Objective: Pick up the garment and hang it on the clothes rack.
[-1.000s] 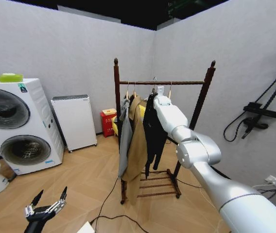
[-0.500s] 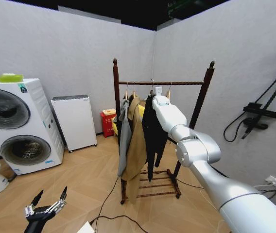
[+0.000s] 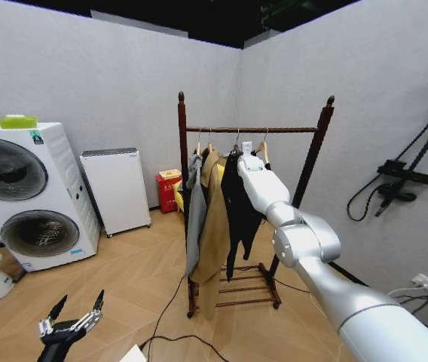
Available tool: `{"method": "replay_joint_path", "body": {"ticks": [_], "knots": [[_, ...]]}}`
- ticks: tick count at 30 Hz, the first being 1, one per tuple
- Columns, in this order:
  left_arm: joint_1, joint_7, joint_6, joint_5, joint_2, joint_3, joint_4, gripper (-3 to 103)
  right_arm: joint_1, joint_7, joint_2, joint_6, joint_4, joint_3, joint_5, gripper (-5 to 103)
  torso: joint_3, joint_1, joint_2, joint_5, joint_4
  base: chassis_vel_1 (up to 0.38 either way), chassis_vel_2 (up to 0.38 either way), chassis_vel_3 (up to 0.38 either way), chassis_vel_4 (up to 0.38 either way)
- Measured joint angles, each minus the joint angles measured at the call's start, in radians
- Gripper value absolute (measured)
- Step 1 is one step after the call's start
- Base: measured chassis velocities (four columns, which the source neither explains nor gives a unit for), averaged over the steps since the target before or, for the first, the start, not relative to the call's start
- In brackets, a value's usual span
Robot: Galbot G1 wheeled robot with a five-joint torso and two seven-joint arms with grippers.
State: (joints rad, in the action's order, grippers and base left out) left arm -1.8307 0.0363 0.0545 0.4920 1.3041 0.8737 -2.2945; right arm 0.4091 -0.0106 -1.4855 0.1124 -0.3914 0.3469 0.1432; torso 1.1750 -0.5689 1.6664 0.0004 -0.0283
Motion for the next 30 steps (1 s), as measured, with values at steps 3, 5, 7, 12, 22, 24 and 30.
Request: {"method": "replay_joint_path", "body": {"ticks": [3, 5, 7, 12, 22, 24, 30], "knots": [[0.000, 0.000, 0.000, 0.000, 0.000, 0.000, 0.000, 100, -0.044, 0.001, 0.031, -0.011, -0.116, -0.051, 0.066, 37, 0.000, 0.000, 0.000, -0.0005, 0.0000, 0.000, 0.000, 0.000, 0.000], [0.000, 0.000, 0.000, 0.000, 0.000, 0.000, 0.000, 100, -0.084, -0.013, 0.054, -0.008, -0.205, -0.086, 0.103, 42, 0.000, 0.000, 0.000, -0.0003, 0.0000, 0.000, 0.000, 0.000, 0.000], [0.000, 0.000, 0.000, 0.000, 0.000, 0.000, 0.000, 100, -0.161, -0.043, 0.100, 0.023, -0.379, -0.130, 0.158, 53, 0.000, 0.000, 0.000, -0.0005, 0.0001, 0.000, 0.000, 0.000, 0.000], [0.000, 0.000, 0.000, 0.000, 0.000, 0.000, 0.000, 100, -0.306, -0.070, 0.164, 0.083, -0.621, -0.152, 0.220, 70, 0.000, 0.000, 0.000, -0.0006, 0.0003, 0.000, 0.000, 0.000, 0.000], [0.000, 0.001, 0.000, 0.000, 0.000, 0.000, 0.000, 100, -0.710, -0.171, 0.399, 0.212, -1.161, -0.062, 0.346, 99, 0.000, 0.000, 0.000, 0.0001, -0.0006, 0.000, 0.000, 0.000, 0.000], [0.000, 0.000, 0.000, 0.000, 0.000, 0.000, 0.000, 100, -0.975, -0.187, 0.483, 0.210, -1.378, 0.044, 0.353, 100, 0.000, 0.000, 0.000, -0.0001, 0.0001, 0.000, 0.000, 0.000, 0.000], [0.000, 0.000, 0.000, 0.000, 0.000, 0.000, 0.000, 100, -1.416, -0.159, 0.428, 0.150, -1.610, 0.274, 0.296, 100, 0.000, 0.000, 0.000, 0.0003, -0.0002, 0.000, 0.000, 0.000, 0.000]]}}
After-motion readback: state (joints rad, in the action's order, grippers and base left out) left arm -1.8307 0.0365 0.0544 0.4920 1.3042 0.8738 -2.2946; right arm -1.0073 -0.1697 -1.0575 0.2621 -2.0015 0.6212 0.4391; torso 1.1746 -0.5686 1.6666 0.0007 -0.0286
